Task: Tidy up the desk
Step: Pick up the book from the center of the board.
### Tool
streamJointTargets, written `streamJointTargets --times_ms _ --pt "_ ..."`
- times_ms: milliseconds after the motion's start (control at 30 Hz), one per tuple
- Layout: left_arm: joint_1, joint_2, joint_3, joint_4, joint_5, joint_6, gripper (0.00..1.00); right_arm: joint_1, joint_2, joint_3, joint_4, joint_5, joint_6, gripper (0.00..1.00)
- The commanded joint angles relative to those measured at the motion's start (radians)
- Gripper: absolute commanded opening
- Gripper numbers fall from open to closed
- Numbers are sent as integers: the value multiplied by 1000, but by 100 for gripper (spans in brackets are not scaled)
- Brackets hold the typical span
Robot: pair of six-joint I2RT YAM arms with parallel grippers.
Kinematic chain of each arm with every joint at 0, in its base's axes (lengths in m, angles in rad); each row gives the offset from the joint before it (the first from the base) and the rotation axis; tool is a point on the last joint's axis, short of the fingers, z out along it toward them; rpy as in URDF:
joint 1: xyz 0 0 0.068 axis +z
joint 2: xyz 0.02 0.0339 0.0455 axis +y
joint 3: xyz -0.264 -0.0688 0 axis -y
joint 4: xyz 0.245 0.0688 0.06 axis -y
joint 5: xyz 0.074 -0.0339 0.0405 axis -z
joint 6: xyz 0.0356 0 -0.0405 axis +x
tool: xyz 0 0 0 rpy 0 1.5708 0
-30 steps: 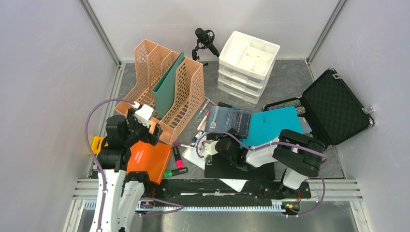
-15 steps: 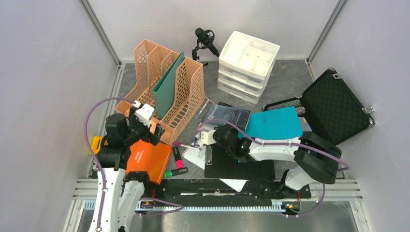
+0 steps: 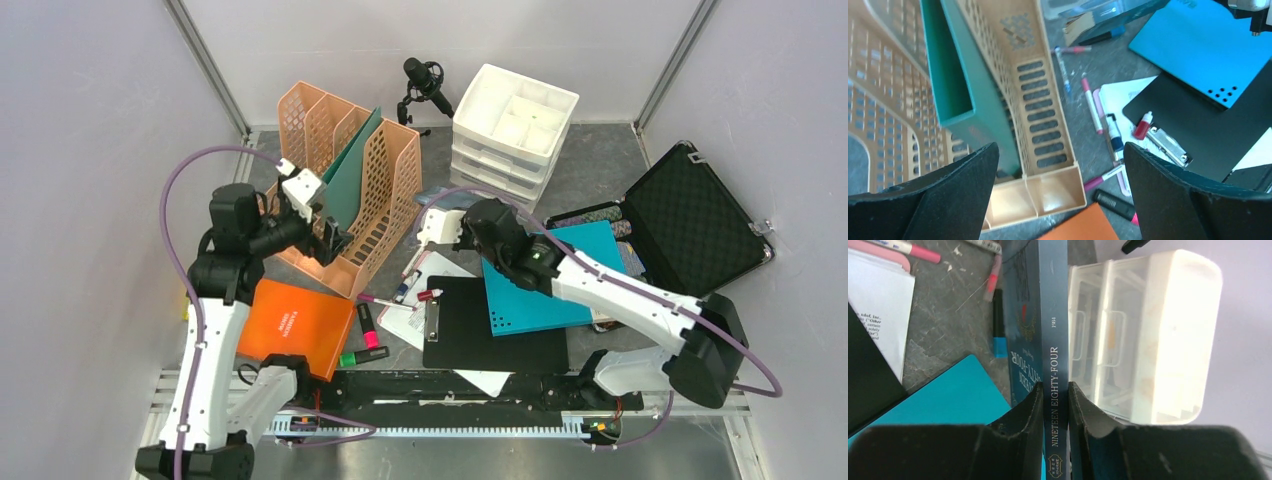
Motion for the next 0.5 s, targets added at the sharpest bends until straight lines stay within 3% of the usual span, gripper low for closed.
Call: streamJointTargets --times_ms 0,167,467 --pt "-81 71 125 19 67 -1 100 -8 -87 134 -36 -85 -13 0" --pt "-238 148 211 19 53 47 100 -26 -116 167 -121 -227 51 0" --pt "-426 272 250 -10 71 316 100 -116 -159 139 -175 -560 142 0"
